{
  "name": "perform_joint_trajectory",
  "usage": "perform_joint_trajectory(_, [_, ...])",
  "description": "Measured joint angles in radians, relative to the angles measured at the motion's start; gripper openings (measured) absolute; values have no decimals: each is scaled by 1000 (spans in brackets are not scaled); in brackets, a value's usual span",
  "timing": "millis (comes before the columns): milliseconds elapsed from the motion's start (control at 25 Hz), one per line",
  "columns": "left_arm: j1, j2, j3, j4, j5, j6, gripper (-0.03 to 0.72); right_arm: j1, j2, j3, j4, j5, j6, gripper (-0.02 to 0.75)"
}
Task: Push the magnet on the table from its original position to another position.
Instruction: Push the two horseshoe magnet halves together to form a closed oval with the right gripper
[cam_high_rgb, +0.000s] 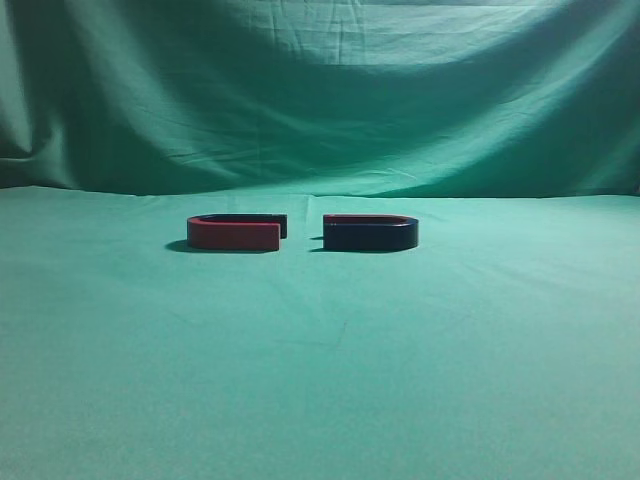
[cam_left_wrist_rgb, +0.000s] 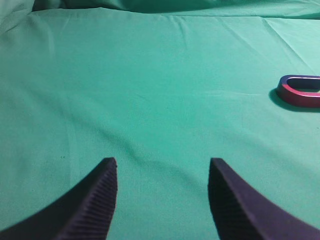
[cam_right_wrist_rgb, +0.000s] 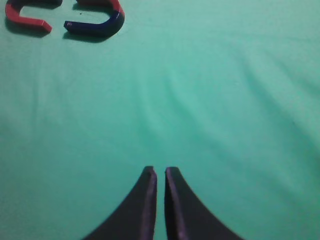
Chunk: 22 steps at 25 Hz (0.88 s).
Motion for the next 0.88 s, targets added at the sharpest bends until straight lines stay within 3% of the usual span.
perform_joint_trajectory(360, [0,0,0,0,0,0,372,2,190,-103,88,21,-61,0])
perform_joint_trajectory(680, [0,0,0,0,0,0,372,190,458,-235,41,-42,21,0])
perform_joint_trajectory(880, [0,0,0,0,0,0,372,241,659,-372,-12,-56,135,0])
